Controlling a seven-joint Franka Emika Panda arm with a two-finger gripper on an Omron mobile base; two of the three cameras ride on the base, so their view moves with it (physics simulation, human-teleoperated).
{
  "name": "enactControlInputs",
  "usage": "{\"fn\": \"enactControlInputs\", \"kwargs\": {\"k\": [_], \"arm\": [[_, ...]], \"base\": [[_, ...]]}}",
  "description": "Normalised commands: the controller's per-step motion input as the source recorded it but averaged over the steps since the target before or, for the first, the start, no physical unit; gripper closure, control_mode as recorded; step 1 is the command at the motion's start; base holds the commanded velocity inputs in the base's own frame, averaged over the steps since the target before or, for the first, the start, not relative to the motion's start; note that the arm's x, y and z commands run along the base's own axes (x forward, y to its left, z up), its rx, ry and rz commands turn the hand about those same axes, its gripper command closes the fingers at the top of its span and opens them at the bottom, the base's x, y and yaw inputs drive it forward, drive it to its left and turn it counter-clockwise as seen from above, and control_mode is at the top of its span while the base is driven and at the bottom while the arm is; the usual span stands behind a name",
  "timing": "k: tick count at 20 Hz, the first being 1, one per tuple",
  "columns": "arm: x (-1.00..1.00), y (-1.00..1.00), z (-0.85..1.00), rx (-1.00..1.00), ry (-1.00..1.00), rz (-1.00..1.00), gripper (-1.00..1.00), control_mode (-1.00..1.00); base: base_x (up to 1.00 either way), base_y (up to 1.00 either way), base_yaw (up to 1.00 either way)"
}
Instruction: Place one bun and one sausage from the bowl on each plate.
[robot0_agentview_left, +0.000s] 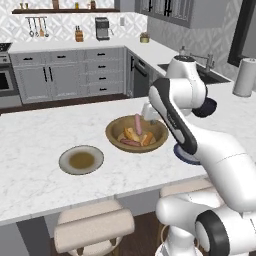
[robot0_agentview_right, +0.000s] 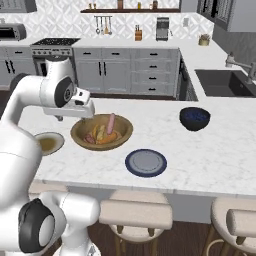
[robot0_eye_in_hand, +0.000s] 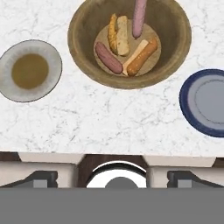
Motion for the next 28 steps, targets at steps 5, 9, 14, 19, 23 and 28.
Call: {"fn": "enactControlInputs", "kwargs": {"k": [5,9,14,19,23,28], "arm": [[1.0,-0.61,-0.7,0.0,0.02,-0.1,-1.0,-1.0],[1.0,-0.23,-0.66,0.0,0.0,-0.12,-1.0,-1.0],[1.0,0.04,-0.52,-0.02,-0.01,-0.1,-1.0,-1.0],[1.0,0.25,-0.46,0.0,-0.06,-0.02,-1.0,-1.0],[1.0,0.12,-0.51,0.0,-0.1,0.0,-1.0,-1.0],[0.61,0.0,-0.3,0.0,0.01,0.0,-1.0,-1.0]], "base": [[0.0,0.0,0.0],[0.0,0.0,0.0],[0.0,0.0,0.0],[0.0,0.0,0.0],[0.0,0.0,0.0],[0.0,0.0,0.0]]}}
